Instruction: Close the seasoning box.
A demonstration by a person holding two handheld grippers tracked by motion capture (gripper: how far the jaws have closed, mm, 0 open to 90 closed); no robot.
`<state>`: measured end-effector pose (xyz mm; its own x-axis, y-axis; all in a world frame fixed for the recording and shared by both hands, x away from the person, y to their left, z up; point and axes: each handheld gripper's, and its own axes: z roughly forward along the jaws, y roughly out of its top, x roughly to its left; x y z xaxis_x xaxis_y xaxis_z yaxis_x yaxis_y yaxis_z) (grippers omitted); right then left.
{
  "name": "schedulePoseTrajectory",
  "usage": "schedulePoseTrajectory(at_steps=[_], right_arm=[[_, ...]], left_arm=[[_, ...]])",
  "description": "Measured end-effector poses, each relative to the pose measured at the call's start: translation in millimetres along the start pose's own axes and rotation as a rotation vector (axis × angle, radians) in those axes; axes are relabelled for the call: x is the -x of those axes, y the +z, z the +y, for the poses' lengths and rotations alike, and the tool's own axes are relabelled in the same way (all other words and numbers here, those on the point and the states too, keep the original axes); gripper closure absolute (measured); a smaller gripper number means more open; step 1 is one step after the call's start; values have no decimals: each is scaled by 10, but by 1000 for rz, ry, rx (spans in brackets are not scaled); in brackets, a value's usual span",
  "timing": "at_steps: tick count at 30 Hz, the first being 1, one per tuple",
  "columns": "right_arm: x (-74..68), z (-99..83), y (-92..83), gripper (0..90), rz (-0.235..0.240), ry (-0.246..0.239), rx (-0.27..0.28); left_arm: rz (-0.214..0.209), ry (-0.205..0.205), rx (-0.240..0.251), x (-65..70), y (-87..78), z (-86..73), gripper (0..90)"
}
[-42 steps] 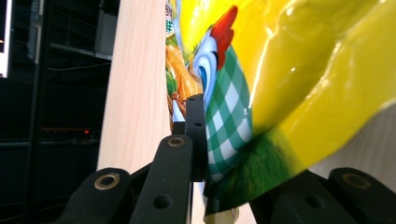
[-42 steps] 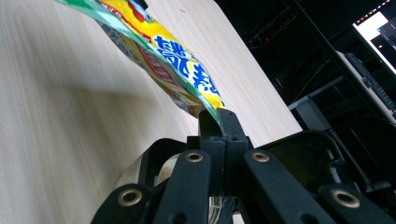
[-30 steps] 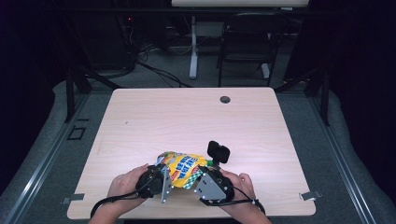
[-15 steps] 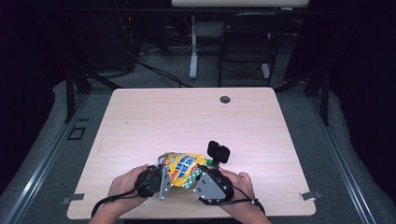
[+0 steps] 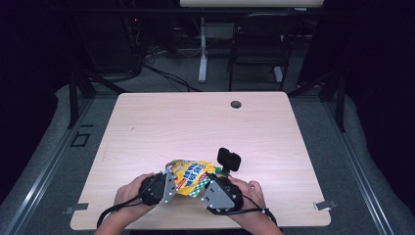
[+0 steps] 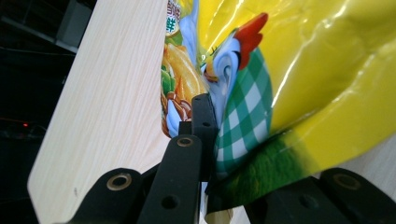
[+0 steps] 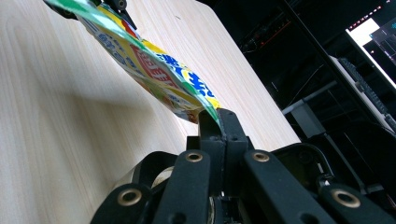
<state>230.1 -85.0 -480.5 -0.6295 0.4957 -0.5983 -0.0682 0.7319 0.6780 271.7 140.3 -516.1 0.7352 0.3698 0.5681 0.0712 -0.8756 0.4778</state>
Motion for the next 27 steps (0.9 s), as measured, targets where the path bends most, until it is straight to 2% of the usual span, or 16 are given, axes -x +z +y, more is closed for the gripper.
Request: schedulePoseTrajectory(at_steps=[5, 12, 17, 18, 25, 26, 27], right_arm=[[15, 2, -16, 900, -3, 6, 8], [59, -5, -55, 863, 9, 53, 49], [87, -29, -65, 736, 2, 90, 76], [91, -34, -68, 712, 3, 93, 77], [101, -75, -82, 615, -4, 122, 100], [106, -80, -89, 603, -5, 126, 97], [123, -98, -98, 588, -6, 141, 98]], left_arm=[[-29, -39, 22, -26, -2, -4, 885], [-82, -93, 50, -74, 11, -42, 886], [-118, -144, 68, -121, 21, -91, 887], [-118, -144, 68, -121, 21, -91, 887], [-160, -205, 97, -181, 43, -150, 888], [-170, -217, 101, -199, 40, -168, 888], [-175, -247, 115, -223, 41, -192, 888]])
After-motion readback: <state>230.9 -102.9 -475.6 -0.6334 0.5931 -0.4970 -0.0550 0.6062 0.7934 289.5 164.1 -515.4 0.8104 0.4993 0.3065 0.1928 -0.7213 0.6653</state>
